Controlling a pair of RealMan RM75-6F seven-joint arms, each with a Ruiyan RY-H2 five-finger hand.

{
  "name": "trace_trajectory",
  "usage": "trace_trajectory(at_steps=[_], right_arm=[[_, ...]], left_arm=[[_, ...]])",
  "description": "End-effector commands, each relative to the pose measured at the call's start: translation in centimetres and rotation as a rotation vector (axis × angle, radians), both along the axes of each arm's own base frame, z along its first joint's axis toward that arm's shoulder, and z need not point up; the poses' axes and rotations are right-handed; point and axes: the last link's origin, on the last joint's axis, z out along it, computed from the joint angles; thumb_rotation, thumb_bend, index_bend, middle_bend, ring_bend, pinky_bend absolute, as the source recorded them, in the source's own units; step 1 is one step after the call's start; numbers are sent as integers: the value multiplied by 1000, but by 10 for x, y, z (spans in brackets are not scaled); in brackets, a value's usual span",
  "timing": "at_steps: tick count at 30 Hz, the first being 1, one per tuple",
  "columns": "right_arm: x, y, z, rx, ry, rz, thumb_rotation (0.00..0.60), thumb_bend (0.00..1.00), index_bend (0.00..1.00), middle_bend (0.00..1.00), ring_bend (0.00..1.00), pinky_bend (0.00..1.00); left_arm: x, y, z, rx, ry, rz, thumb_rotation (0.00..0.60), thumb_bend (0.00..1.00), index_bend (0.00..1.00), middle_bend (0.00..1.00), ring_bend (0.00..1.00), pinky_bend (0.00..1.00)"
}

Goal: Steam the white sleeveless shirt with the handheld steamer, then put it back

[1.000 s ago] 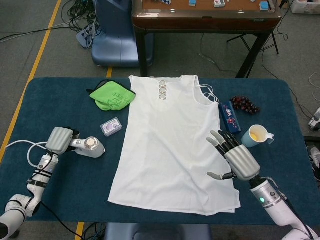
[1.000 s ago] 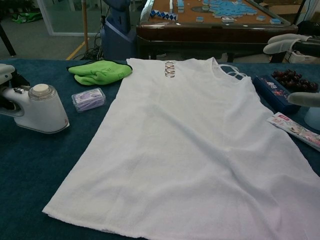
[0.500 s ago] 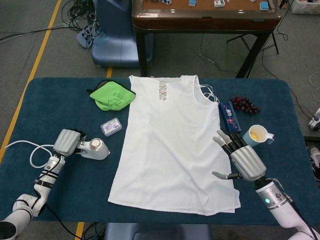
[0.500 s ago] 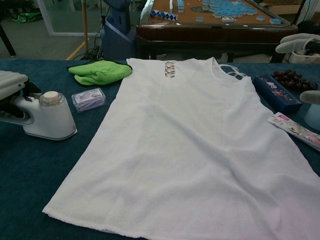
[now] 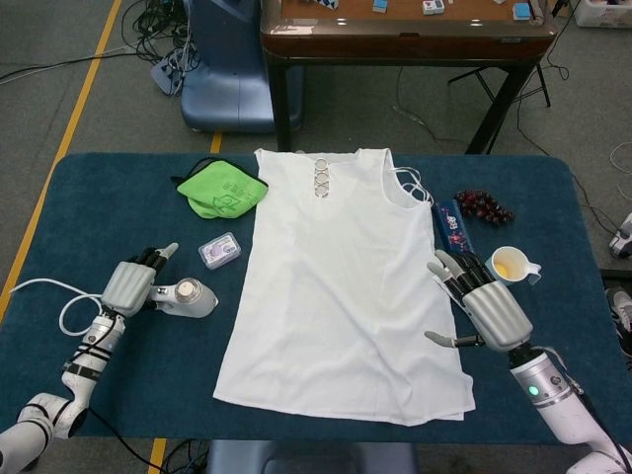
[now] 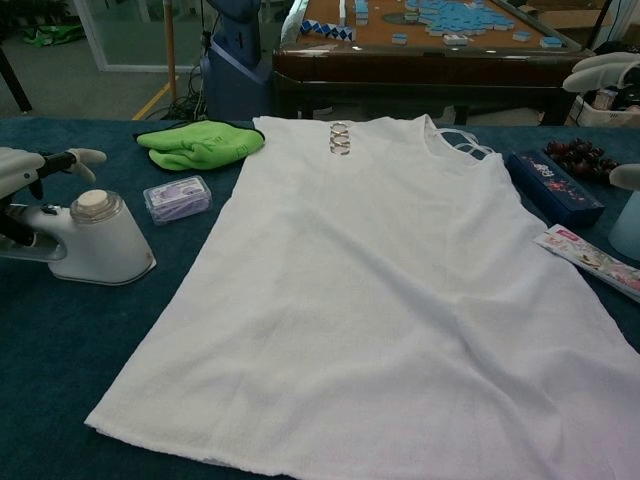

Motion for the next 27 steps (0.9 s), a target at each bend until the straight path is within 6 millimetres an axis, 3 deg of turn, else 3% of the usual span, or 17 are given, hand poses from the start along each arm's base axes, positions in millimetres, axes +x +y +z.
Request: trace_trajectory(at_steps=[1, 10, 11, 13, 16, 18, 27], right_arm=[[-2, -1, 3, -8, -2, -5, 222, 0, 0, 0, 0, 0], [-20, 1, 17, -38, 43, -74, 234, 0, 0, 0, 0, 0], [-23, 1, 18, -36, 54, -85, 256, 0, 0, 0, 0, 0], [-26, 2, 20, -41, 68, -95, 395, 2, 0, 4, 0, 0], [-34, 5, 24, -57, 99, -116, 548, 17, 0, 36, 0, 0], [-40, 7, 25, -74, 109, -129, 596, 36, 0, 49, 0, 0], [-56, 26, 36, -172, 123, -184, 600, 49, 0, 70, 0, 0]], left_arm=[[-3, -8, 9, 5, 15, 33, 600, 198, 37, 166, 135, 324], [4, -30, 42, 87, -79, 53, 600, 198, 54, 163, 134, 315], [5, -33, 47, 97, -87, 58, 600, 198, 57, 163, 134, 315], [5, -38, 55, 108, -92, 66, 600, 197, 65, 163, 135, 315], [5, -51, 69, 124, -92, 86, 600, 198, 88, 163, 140, 315], [5, -61, 78, 145, -92, 96, 600, 198, 111, 163, 143, 315], [-3, -107, 103, 267, -85, 145, 600, 198, 152, 164, 148, 315]])
